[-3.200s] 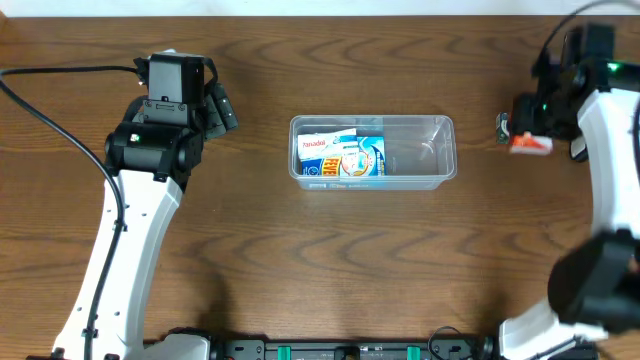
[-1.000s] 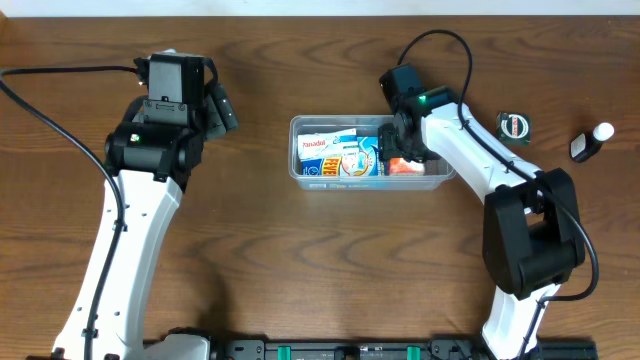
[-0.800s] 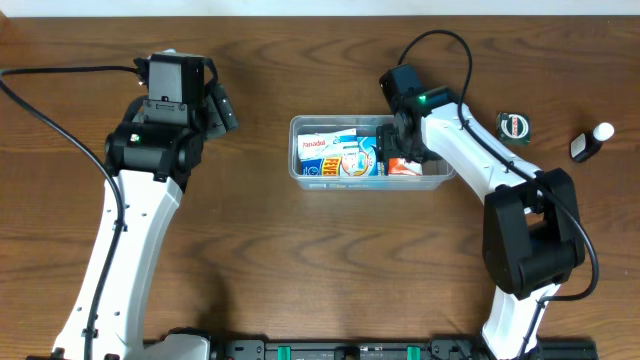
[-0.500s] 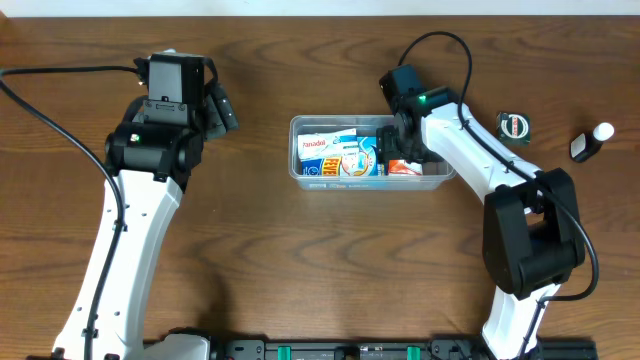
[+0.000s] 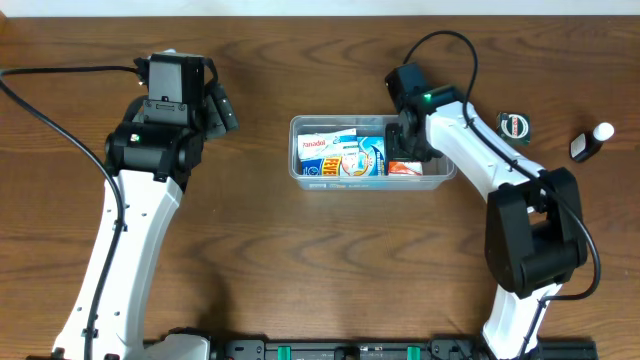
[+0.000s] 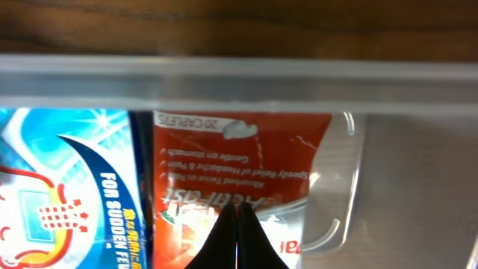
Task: Pack container
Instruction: 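Lower the red box into the container's right end and release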
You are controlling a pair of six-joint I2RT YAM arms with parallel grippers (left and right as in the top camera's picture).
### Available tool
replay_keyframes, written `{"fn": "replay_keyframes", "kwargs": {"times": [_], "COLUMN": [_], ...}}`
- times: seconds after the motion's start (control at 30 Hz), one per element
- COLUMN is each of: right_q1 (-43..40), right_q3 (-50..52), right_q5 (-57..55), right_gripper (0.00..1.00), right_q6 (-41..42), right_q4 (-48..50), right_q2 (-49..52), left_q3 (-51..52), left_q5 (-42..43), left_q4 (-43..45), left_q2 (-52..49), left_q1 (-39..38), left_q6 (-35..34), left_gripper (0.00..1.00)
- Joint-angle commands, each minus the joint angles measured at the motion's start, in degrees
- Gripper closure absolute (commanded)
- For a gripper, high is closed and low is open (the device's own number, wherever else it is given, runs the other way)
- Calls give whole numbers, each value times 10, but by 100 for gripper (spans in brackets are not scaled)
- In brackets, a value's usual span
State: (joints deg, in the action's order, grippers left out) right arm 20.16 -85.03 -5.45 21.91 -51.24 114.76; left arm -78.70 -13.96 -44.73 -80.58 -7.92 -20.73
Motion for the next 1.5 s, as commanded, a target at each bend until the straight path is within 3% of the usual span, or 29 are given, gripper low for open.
{"fn": "replay_keyframes", "kwargs": {"times": [0.0,0.3,0.67,0.87,1.13,1.47], "right_q1": [-6,-7,-15,-23,-23,-25], "right_q3": [0,0,28,46,45,45], "right_q5": [-30,-101,-110,-86,5,44], "right_gripper": [99,99,99,99,99,99], "right_q6": [-7,-1,8,7,-90,-122], "right_q4": [-11,-25,-2,23,66,65], "right_q2": [-7,-6,-6,-6,-7,-8], "left_q3": [-7,-7,-7,-7,-7,-7], "left_q5": [-9,-9,-9,-9,-9,-9], "left_q4": [0,0,0,0,0,0], "left_q2": [-3,-3,-3,-3,-3,-3], "left_q1": [2,2,2,2,2,2], "left_q6": [6,6,6,6,6,6], "left_gripper": [2,2,2,2,2,2]}}
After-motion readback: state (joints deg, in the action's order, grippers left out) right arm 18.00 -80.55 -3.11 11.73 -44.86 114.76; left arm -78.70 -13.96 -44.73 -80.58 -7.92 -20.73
